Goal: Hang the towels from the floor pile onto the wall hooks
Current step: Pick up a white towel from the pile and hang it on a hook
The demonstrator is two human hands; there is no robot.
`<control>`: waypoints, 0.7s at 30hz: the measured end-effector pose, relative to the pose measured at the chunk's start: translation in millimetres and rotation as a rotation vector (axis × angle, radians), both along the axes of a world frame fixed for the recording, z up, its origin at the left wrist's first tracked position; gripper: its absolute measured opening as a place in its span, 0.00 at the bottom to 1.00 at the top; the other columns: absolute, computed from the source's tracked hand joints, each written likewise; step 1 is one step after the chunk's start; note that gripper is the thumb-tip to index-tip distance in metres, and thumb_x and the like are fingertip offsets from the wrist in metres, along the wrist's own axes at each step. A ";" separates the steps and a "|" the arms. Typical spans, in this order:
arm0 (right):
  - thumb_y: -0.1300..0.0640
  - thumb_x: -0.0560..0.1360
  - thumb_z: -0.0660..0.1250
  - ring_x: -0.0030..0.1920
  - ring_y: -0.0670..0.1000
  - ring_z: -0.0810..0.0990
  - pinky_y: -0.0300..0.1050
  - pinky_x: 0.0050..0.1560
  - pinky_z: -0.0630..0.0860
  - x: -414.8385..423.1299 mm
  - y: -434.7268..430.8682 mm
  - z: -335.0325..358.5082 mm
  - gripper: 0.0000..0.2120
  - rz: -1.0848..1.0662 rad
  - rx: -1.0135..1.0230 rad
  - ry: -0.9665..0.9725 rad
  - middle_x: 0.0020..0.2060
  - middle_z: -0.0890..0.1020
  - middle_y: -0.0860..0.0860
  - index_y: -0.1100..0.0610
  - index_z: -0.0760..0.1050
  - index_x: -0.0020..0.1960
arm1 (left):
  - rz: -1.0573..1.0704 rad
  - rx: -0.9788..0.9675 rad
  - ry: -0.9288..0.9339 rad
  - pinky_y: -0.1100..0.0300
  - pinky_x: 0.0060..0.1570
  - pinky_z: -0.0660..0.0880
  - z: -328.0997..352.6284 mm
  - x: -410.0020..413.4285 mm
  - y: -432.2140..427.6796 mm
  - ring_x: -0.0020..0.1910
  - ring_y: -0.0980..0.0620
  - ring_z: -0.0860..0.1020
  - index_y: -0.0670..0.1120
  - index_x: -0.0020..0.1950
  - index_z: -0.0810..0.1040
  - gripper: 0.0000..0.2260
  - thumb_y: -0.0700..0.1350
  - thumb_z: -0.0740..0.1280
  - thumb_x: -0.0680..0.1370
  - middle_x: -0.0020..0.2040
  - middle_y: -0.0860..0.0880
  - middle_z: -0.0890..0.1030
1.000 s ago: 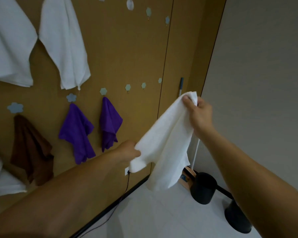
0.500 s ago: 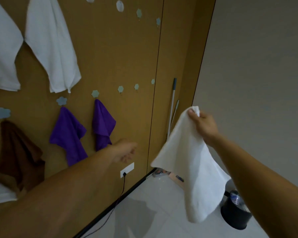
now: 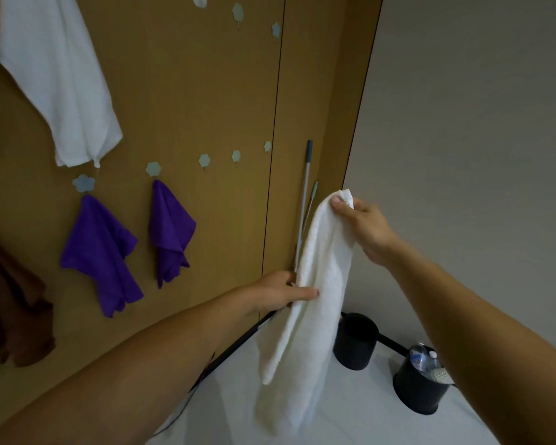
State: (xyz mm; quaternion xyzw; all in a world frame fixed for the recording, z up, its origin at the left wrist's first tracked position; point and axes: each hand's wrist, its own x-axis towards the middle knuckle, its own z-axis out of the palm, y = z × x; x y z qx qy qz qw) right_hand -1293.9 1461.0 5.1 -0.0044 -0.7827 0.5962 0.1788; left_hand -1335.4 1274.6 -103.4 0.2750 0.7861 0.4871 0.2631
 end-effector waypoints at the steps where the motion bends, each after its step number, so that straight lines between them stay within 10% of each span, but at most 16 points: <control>1: 0.45 0.77 0.66 0.44 0.49 0.84 0.44 0.44 0.80 -0.3 2.8 -1.3 0.11 -0.004 -0.009 -0.004 0.42 0.84 0.49 0.53 0.80 0.47 | 0.005 -0.015 0.012 0.64 0.45 0.75 -2.3 -1.0 0.6 0.51 0.55 0.81 0.51 0.62 0.77 0.22 0.60 0.70 0.71 0.54 0.54 0.82; 7: 0.44 0.76 0.67 0.38 0.44 0.83 0.36 0.34 0.76 -6.9 14.7 1.5 0.09 -0.171 -0.144 0.068 0.38 0.84 0.45 0.50 0.79 0.44 | 0.225 -0.204 0.165 0.61 0.40 0.75 -15.3 -25.2 -26.6 0.46 0.48 0.78 0.40 0.59 0.76 0.12 0.42 0.60 0.78 0.50 0.45 0.79; 11: 0.43 0.76 0.66 0.43 0.46 0.78 0.40 0.37 0.72 -11.2 31.4 -0.4 0.09 -0.315 -0.106 0.087 0.43 0.80 0.48 0.48 0.76 0.42 | 0.429 -0.319 0.199 0.63 0.29 0.70 -16.0 -49.3 -70.4 0.37 0.51 0.75 0.43 0.47 0.75 0.09 0.45 0.58 0.82 0.42 0.47 0.76; 16: 0.45 0.75 0.67 0.43 0.57 0.80 0.54 0.46 0.76 -16.3 49.7 -22.0 0.15 -0.463 0.053 -0.026 0.42 0.81 0.57 0.57 0.77 0.42 | 0.508 -0.437 0.113 0.60 0.28 0.72 -1.2 -65.0 -110.0 0.27 0.49 0.77 0.43 0.57 0.71 0.15 0.53 0.55 0.83 0.36 0.45 0.81; 21: 0.51 0.75 0.69 0.39 0.54 0.78 0.55 0.46 0.78 -19.8 58.9 -41.3 0.11 -0.451 0.041 -0.049 0.41 0.81 0.56 0.60 0.80 0.44 | 0.722 -0.144 0.204 0.58 0.30 0.72 18.6 -72.8 -121.1 0.28 0.47 0.76 0.38 0.44 0.79 0.12 0.45 0.63 0.80 0.33 0.44 0.81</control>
